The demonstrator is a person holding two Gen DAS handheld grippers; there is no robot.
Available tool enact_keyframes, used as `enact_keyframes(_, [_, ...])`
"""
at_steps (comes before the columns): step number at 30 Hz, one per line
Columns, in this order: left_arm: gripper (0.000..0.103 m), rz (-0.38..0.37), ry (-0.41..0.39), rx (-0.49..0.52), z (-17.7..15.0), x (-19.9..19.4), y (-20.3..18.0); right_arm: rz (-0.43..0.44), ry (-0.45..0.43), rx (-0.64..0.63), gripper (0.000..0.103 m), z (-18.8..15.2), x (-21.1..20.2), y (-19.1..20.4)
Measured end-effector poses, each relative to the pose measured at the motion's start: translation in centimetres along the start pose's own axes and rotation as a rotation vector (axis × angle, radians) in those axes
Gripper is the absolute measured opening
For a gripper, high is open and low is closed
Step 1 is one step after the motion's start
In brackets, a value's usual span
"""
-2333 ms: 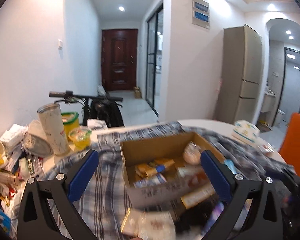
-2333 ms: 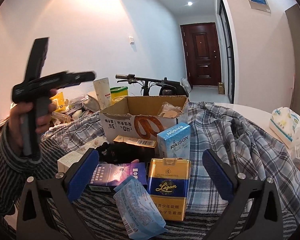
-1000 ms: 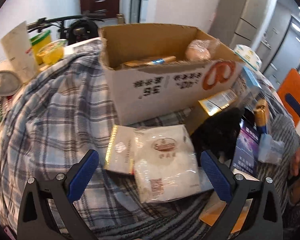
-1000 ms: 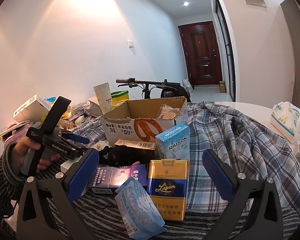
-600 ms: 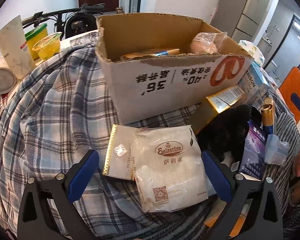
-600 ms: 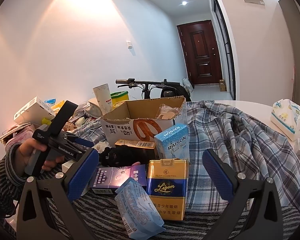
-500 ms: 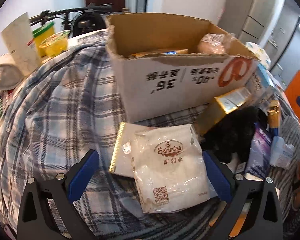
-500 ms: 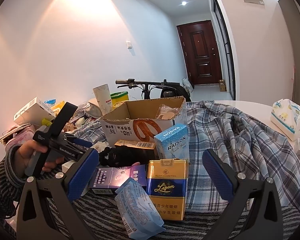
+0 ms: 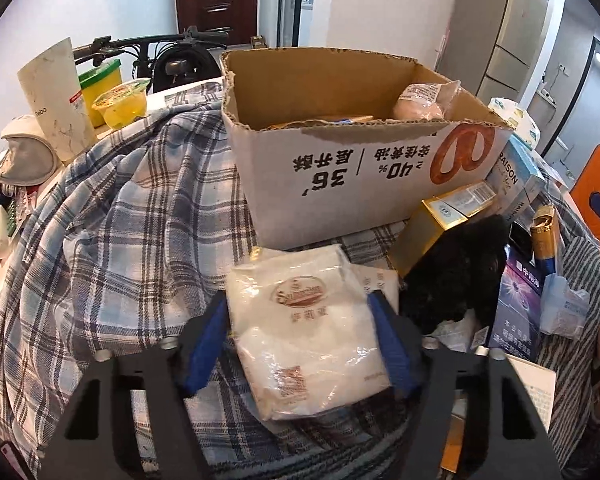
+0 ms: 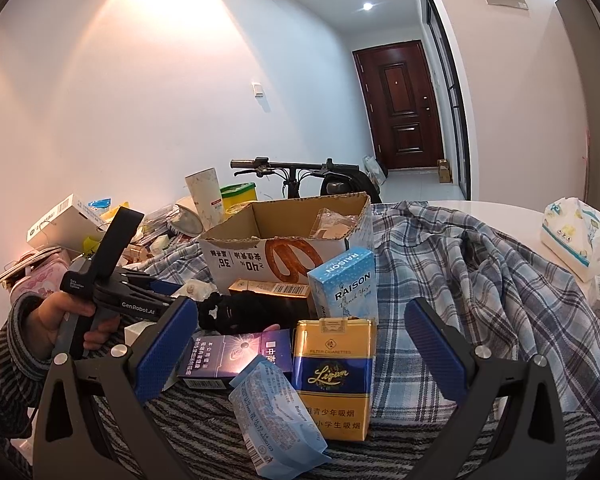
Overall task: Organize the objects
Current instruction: 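Grasp the white Saizeriya bag from the pile with the left gripper, then grasp the light-blue plastic packet with the right gripper while the left holds the white bag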
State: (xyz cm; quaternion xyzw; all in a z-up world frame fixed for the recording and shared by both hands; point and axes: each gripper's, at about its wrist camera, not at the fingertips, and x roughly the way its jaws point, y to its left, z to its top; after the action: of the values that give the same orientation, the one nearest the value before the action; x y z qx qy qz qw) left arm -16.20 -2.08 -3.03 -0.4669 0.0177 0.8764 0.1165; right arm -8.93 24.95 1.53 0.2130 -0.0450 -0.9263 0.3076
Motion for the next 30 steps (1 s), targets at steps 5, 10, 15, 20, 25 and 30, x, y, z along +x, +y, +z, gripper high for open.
enact_keyframes(5, [0.06, -0.015, -0.031, -0.009, -0.2, -0.5, 0.2, 0.0, 0.0, -0.001, 0.103, 0.0, 0.0, 0.0])
enact_keyframes(10, [0.06, -0.019, -0.083, -0.014, -0.5, -1.6, 0.1, -0.001, 0.0, 0.001, 0.103, 0.0, 0.0, -0.1])
enact_keyframes(15, [0.06, -0.012, -0.19, -0.042, -1.0, -3.2, 0.5, -0.004, 0.003, 0.008, 0.103, -0.1, 0.0, -0.2])
enact_keyframes(20, [0.06, -0.009, -0.301, -0.073, -1.7, -5.3, 1.0, -0.014, 0.015, 0.013, 0.103, -0.1, 0.2, -0.4])
enact_keyframes(25, [0.06, -0.011, -0.34, -0.07, -1.8, -6.1, 1.1, -0.045, 0.042, 0.014, 0.103, -0.1, 0.8, -0.3])
enact_keyframes(30, [0.06, -0.04, -0.387, -0.034, -2.0, -7.0, 0.6, -0.038, 0.06, 0.019, 0.103, -0.2, 1.0, -0.4])
